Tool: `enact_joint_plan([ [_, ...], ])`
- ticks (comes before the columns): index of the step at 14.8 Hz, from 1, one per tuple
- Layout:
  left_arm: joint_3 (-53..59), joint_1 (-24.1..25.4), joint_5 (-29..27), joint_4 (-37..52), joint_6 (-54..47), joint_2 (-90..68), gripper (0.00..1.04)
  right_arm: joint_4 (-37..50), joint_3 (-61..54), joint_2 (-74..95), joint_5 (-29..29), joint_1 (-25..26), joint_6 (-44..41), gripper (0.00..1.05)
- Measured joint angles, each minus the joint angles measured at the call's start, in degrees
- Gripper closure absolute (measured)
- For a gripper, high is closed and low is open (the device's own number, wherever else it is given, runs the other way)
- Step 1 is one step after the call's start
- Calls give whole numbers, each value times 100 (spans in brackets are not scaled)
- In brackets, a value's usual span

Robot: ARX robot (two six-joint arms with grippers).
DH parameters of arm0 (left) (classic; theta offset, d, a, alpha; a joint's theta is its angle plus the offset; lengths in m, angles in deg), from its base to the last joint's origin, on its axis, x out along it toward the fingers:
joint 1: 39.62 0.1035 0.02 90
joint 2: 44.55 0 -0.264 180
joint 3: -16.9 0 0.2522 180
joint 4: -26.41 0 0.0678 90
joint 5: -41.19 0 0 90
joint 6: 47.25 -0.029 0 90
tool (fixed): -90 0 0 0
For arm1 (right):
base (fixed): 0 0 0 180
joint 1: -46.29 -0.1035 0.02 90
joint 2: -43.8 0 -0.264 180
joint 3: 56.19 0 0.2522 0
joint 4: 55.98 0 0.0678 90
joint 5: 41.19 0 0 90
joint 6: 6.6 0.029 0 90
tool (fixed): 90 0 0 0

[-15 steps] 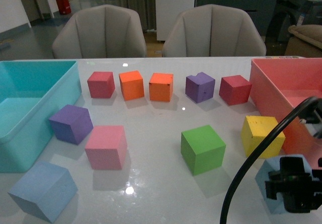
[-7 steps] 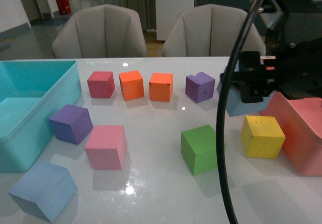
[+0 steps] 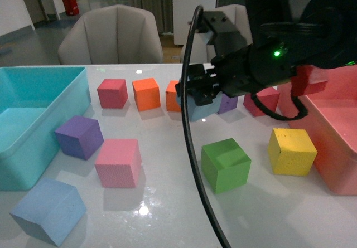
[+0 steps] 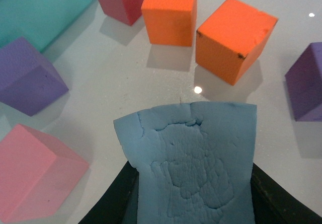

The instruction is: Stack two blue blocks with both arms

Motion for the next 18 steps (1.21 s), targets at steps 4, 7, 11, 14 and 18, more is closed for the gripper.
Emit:
enact_joint_plan([
  [4,0,0,0,0,-2,0,7,-474,852,802,-527,-57,-332,62],
  [7,0,0,0,0,0,0,7,-1130,1641,1274,-713,-48,-743,62],
  [11,0,0,0,-2,-2,0,7,-1864,2559,1906,-719,-11,-986,62],
  [14,0,0,0,0,-2,0,7,-2111,3012,2201,-765,-13,-1001,63],
  [18,0,0,0,0,-2,0,7,-2240,3062,2238,-846,-24,-1001,63],
])
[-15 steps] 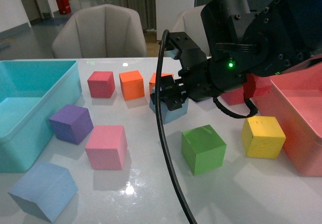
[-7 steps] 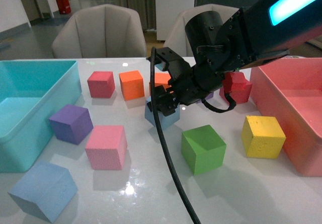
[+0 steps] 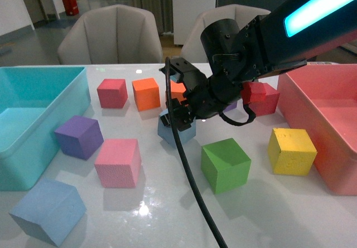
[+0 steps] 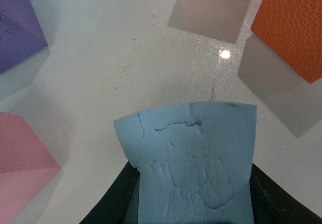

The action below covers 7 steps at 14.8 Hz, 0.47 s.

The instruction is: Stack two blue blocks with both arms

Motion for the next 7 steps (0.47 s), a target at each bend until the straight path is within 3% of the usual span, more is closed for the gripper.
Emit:
enact_joint_plan([
  [1,0,0,0,0,0,0,7,-52,24,33,15,7,0,44],
  [4,0,0,0,0,0,0,7,-9,28,35,96,2,0,11],
  [5,0,0,0,0,0,0,7,11,39,35,105,-2,2,4],
  [7,0,0,0,-2,0,0,7,24,42,24,131,-37,0,7],
])
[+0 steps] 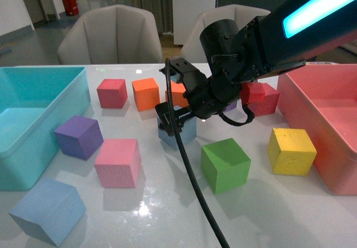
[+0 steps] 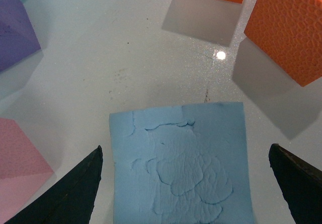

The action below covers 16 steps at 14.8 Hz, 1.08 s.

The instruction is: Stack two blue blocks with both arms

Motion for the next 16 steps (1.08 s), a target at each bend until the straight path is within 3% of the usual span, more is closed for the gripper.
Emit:
enact_joint_plan([
  [4,0,0,0,2,0,0,7,382,-570,-706,299,7,0,6],
  [7,0,0,0,0,0,0,7,1252,-1576,-1740,905,50,216,6],
  [9,0,0,0,2,0,0,7,1993,-2557,-2535,1480,90,575,6],
  [12,0,-2,2,2,0,0,7,2662,-4004,-3663,2809,199,1217,6],
  [14,0,7,-2,0,0,0,7,2463,-5637,-5012,3510,249,1447,6],
  [15,0,4,0,0,0,0,7,2800,-5998,-5388,3692,365,1526,7],
  [16,0,2,2,0,0,0,7,4428,-6673,-5652,3606,581,1440,17],
])
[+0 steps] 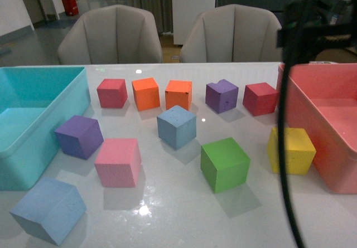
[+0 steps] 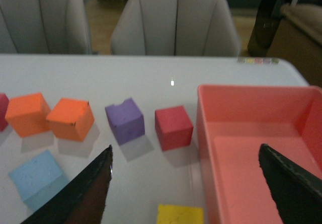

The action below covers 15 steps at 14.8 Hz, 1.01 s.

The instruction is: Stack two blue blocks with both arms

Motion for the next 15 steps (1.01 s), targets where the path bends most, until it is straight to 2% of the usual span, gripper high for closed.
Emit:
enact_joint_plan([
  [1,0,0,-4,0,0,0,7,964,-898,-557,-216,262,-87,28],
  [2,0,7,-9,-9,2,0,7,1565,-1626,-1084,-260,420,-127,39],
  [3,0,7,-4,0,0,0,7,1722,-1801,-1473,-138,391,-151,54],
  [4,0,-2,13,7,0,0,7,1596,-1864,-1703,-269,317,-184,65],
  [5,0,-2,-7,17,0,0,7,1228,-2083,-2109,-905,826,-212,81],
  [6,0,13,-24,-17,2,0,7,796,-2621,-2839,-1082,1283,-212,94],
  [7,0,7,-11,0,0,0,7,704,-3145,-3654,-1410,1613,-214,103],
  [9,0,-2,-2,4,0,0,7,717,-3386,-4183,-1526,1600,-219,103],
  [15,0,-2,-2,4,0,0,7,33,-4122,-5453,-1530,1600,-219,103],
])
